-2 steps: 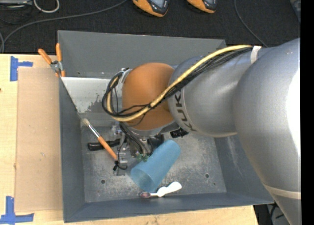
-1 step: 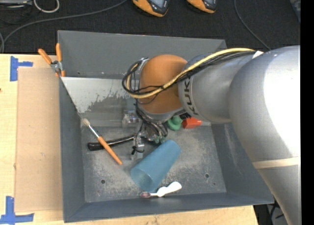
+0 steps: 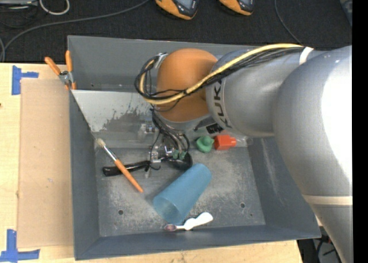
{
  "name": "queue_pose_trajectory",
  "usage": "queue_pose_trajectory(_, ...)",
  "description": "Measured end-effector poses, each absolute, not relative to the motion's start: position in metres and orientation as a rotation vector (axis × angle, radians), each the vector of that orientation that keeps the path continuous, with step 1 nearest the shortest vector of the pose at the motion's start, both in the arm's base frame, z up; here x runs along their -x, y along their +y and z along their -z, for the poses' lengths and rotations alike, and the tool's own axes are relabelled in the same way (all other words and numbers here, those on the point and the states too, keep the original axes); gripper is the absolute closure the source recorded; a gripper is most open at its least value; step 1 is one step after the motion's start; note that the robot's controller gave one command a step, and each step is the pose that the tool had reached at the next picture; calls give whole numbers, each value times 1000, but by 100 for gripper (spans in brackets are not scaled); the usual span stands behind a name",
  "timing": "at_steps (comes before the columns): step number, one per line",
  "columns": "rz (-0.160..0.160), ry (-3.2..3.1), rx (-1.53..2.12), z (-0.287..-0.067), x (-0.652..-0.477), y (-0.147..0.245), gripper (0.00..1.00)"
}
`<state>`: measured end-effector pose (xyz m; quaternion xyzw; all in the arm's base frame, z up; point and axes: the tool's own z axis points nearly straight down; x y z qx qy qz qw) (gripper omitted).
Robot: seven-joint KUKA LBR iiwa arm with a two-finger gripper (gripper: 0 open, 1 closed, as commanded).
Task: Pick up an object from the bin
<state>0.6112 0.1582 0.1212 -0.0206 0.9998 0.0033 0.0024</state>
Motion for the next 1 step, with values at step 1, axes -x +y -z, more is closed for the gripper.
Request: queue_pose_trajectory(1,-1,3147,160,-76,-611,135,0)
